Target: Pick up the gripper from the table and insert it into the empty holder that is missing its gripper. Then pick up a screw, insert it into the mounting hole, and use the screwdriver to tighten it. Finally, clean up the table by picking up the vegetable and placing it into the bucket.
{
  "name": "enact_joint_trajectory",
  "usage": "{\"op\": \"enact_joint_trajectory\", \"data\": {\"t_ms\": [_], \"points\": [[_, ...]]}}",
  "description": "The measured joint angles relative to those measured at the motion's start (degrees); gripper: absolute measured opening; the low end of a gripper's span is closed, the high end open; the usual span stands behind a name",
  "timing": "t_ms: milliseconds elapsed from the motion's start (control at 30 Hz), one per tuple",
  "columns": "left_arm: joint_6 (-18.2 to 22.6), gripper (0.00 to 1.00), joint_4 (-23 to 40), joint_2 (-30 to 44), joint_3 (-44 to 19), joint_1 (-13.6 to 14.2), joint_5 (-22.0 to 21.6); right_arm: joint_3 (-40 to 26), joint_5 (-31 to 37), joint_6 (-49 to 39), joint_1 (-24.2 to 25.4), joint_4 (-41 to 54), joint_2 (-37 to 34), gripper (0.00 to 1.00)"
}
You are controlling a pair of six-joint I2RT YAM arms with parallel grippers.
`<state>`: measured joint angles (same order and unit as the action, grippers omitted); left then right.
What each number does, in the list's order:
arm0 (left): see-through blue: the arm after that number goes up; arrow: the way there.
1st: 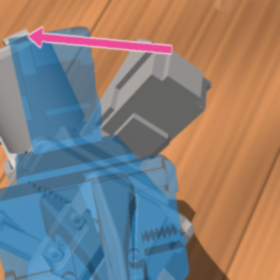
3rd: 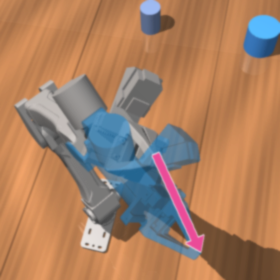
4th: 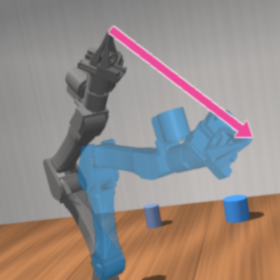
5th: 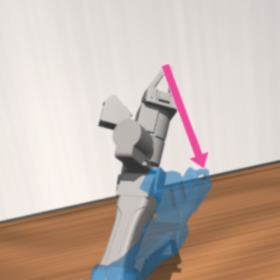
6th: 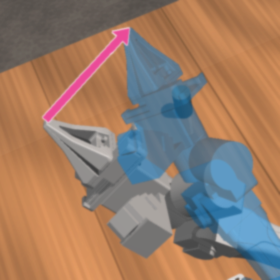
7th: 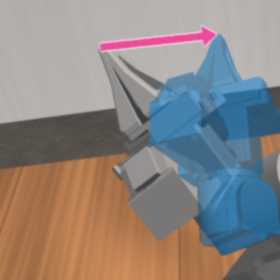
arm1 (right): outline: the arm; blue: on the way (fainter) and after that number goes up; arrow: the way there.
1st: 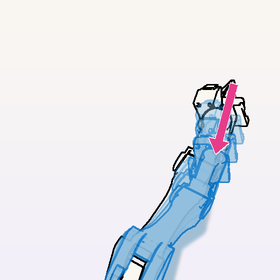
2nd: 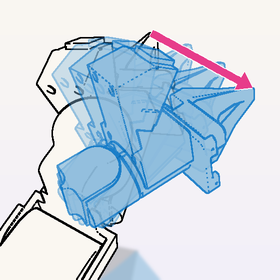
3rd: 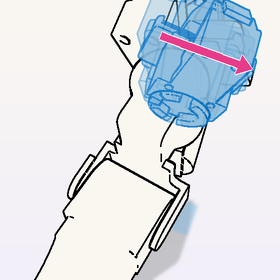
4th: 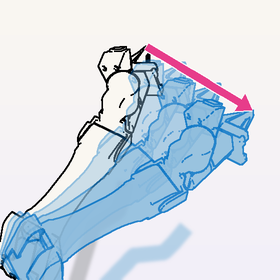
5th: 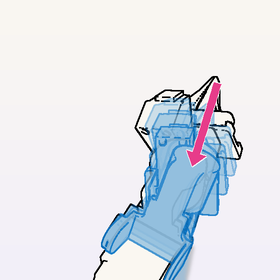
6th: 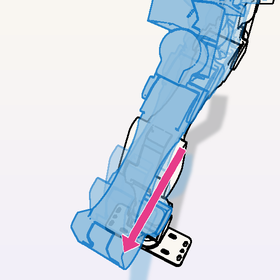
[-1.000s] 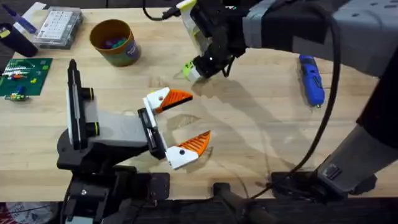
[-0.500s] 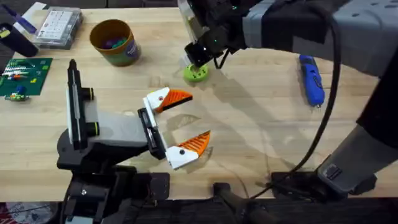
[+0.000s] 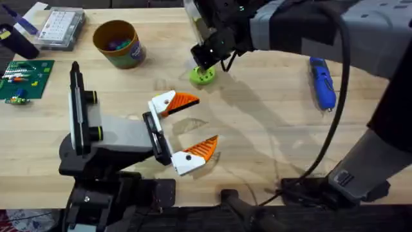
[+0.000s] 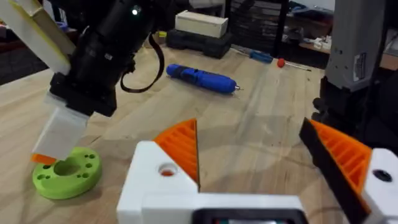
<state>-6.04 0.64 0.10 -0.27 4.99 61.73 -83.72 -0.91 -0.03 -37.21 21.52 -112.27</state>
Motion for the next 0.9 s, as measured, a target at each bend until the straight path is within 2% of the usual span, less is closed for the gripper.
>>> {"op": "enact_joint_trajectory", "data": {"t_ms": [900], "points": [[0.0,0.990,0.0,0.0,0.0,0.0,0.0,0.0,0.0,0.0,0.0,-2.3,-4.4,0.572]]}}
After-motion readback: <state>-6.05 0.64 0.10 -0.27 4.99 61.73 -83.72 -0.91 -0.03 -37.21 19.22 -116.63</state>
